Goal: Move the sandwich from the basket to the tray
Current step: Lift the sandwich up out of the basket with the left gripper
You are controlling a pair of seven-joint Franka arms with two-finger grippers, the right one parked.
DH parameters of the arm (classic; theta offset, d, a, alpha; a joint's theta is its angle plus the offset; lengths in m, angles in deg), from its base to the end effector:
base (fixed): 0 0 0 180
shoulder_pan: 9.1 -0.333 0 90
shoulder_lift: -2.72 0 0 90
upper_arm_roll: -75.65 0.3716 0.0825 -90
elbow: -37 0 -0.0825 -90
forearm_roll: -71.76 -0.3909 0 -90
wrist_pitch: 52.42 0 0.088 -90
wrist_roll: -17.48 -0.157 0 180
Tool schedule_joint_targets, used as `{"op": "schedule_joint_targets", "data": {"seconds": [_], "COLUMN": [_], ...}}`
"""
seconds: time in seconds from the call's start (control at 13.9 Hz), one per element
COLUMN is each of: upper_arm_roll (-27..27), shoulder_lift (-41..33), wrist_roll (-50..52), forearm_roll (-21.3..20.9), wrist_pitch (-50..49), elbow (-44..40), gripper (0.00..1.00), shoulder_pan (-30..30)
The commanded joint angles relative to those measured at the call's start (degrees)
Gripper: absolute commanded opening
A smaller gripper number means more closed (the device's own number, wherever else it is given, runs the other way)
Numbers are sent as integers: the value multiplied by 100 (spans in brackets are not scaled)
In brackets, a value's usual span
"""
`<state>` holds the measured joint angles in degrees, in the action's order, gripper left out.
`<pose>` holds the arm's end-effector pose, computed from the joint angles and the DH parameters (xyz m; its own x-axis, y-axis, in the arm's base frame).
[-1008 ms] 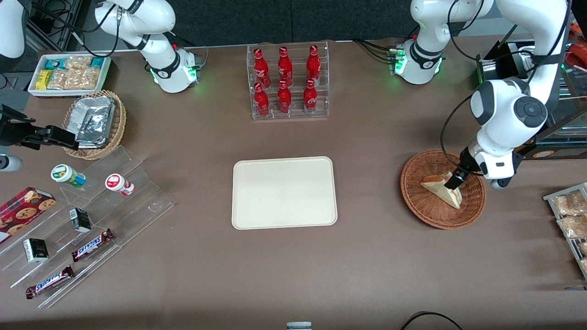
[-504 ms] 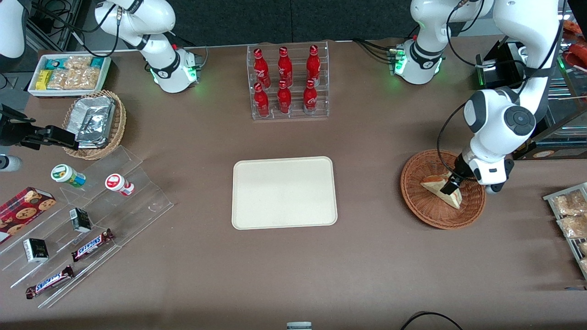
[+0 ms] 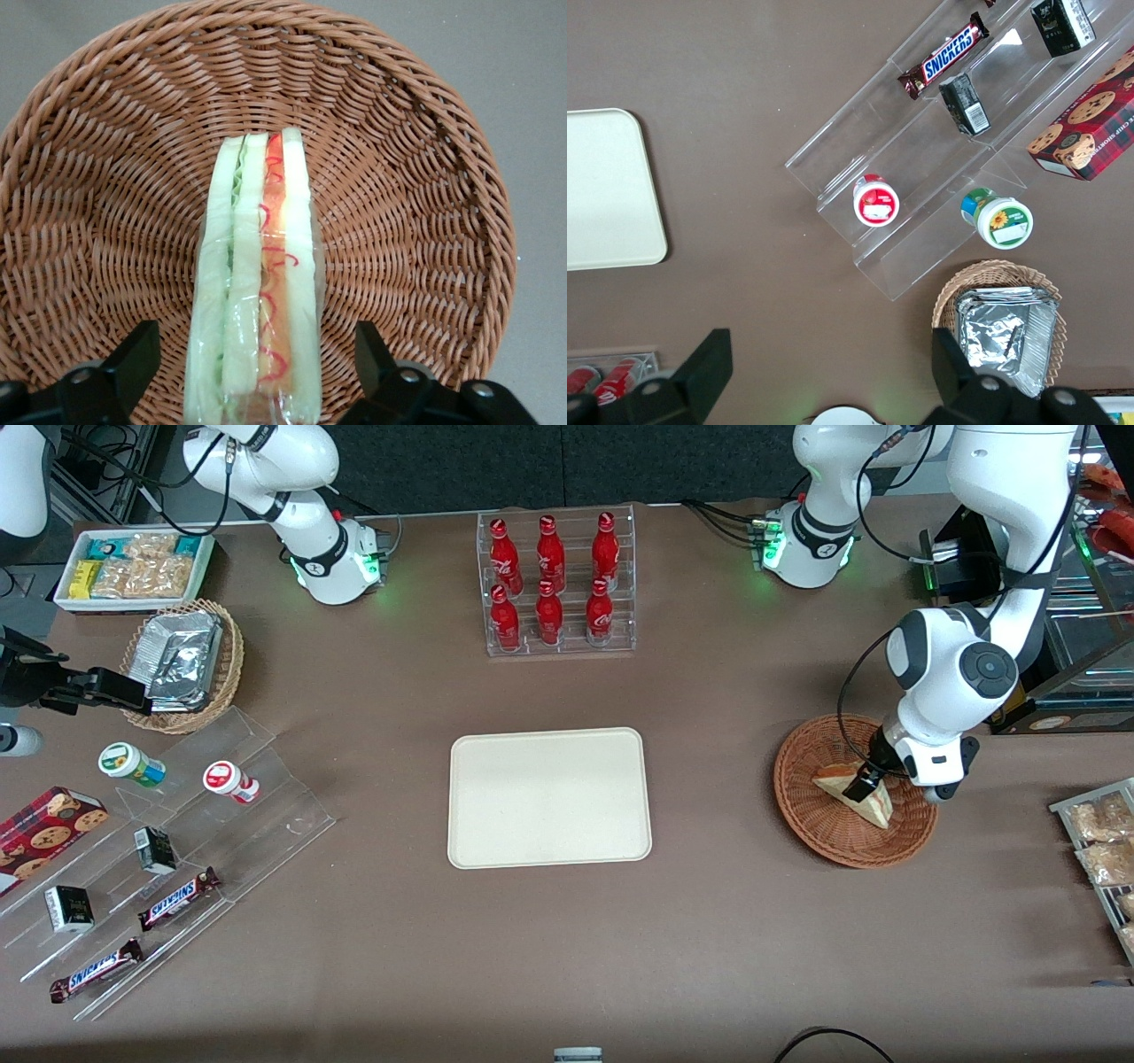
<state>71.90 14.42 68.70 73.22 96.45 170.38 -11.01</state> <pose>0.5455 -0.0180 0.2563 0.6326 0.7742 0.0197 0.7717 -0.6323 0.0689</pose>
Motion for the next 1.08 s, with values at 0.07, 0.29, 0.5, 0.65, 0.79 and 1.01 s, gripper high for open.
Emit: {"op": "schedule_joint_targets", "data": {"seconds": [0.07, 0.29, 0.5, 0.65, 0.79, 1.01], "upper_arm_roll": [-29, -38, -82, -187, -537, -1214], "shoulder_lift": [-18, -62, -622, -1185, -1258, -907], "wrist_roll": [55, 28, -347, -674, -596, -149], "forearm_roll": [12, 12, -224, -304, -304, -304], "wrist_pitch": [72, -41, -864, -1944, -3235, -4049], "elbow": [48, 4, -31, -285, -1186, -2244], "gripper": [0, 0, 0, 0, 0, 0], "shoulder_pan": [-11, 7, 77, 121, 270, 516]}}
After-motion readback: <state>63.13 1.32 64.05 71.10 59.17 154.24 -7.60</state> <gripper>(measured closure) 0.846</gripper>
